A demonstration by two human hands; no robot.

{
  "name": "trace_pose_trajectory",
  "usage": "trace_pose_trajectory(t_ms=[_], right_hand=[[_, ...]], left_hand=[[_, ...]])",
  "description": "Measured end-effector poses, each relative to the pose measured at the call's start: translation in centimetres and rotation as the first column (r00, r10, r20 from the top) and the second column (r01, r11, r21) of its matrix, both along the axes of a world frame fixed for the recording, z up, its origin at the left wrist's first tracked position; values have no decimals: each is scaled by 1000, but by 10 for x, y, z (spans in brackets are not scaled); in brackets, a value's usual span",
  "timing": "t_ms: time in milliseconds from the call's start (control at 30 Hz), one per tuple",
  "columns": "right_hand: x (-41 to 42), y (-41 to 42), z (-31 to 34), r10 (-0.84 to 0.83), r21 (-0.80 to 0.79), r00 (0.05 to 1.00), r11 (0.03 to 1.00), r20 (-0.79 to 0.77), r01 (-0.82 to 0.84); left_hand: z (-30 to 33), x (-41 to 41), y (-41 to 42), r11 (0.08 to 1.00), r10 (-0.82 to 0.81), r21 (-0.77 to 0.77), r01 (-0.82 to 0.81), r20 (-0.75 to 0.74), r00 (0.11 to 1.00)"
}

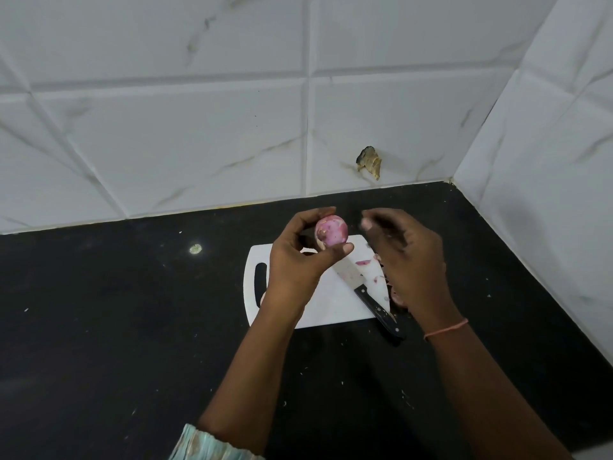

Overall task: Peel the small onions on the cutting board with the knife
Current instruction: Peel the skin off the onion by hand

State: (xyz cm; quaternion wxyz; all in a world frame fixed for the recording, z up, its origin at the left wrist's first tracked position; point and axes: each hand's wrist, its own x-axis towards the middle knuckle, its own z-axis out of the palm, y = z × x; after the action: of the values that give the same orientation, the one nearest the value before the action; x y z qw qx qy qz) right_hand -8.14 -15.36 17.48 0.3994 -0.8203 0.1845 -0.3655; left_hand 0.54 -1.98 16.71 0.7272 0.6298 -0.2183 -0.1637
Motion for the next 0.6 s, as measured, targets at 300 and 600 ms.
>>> trace_pose_trajectory(t_ms=[300, 600], right_hand=[[6, 24, -2, 62, -86, 996, 995, 71, -56], [7, 28, -3, 27, -247, 993, 969, 119, 4]], left_hand=[[3, -2, 2, 993, 97, 53, -110, 203, 974], [5, -3, 3, 988, 119, 73, -136, 207, 971]])
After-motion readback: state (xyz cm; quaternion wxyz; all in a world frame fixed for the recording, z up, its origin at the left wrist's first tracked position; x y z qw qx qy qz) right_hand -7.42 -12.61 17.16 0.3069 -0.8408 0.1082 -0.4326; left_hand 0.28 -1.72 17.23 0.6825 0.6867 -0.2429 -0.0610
